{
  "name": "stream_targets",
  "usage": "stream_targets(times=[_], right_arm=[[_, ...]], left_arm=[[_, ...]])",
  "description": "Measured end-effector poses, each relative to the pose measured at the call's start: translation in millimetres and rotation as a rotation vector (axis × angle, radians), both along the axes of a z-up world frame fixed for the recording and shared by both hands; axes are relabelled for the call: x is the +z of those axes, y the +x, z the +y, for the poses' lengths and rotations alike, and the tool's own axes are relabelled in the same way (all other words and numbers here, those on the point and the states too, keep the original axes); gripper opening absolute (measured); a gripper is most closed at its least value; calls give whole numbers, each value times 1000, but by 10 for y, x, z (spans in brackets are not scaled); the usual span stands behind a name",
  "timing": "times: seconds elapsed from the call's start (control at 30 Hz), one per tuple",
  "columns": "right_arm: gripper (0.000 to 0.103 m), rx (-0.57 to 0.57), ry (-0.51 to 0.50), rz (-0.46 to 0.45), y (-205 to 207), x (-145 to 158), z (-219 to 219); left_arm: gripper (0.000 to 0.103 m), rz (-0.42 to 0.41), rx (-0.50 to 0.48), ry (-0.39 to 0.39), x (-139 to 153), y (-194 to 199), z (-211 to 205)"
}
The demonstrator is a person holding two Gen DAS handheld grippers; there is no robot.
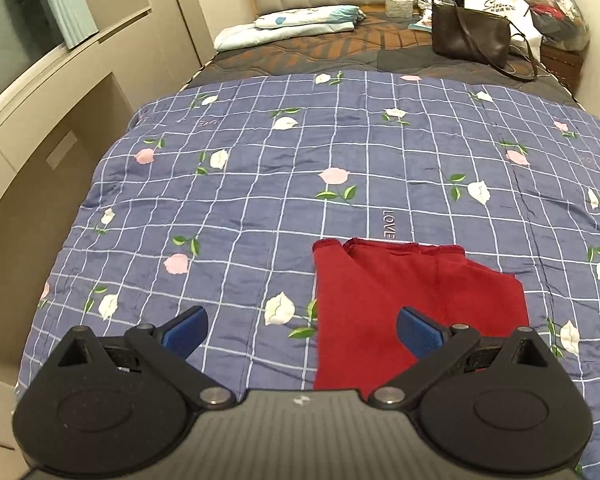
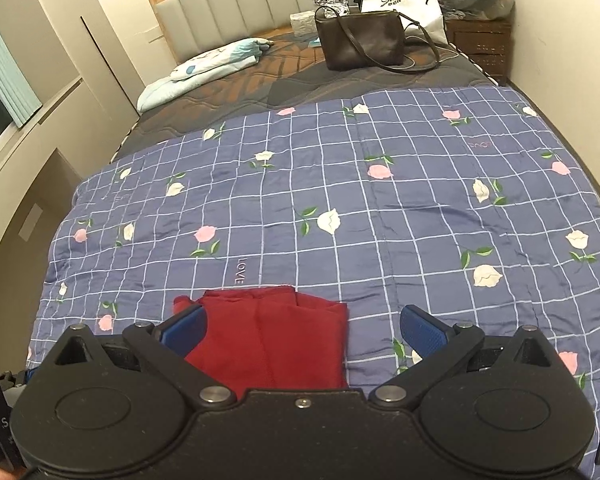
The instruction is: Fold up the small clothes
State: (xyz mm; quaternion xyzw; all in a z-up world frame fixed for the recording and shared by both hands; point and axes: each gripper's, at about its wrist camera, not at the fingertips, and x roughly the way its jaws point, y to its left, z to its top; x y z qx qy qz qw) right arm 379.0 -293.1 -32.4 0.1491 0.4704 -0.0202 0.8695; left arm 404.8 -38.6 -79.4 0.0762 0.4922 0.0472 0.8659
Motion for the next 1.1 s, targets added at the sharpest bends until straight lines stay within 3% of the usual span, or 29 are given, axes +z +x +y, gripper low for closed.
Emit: stream_targets(times=[0.57,1.1], right_arm=[[102,53,-3,-29,-553,166,-183],[102,157,-28,-84,-1430,328,-356]], left_arm=[[103,-83,58,6,316,-579,-206],[103,-168,122,20,598,-1688,-339]])
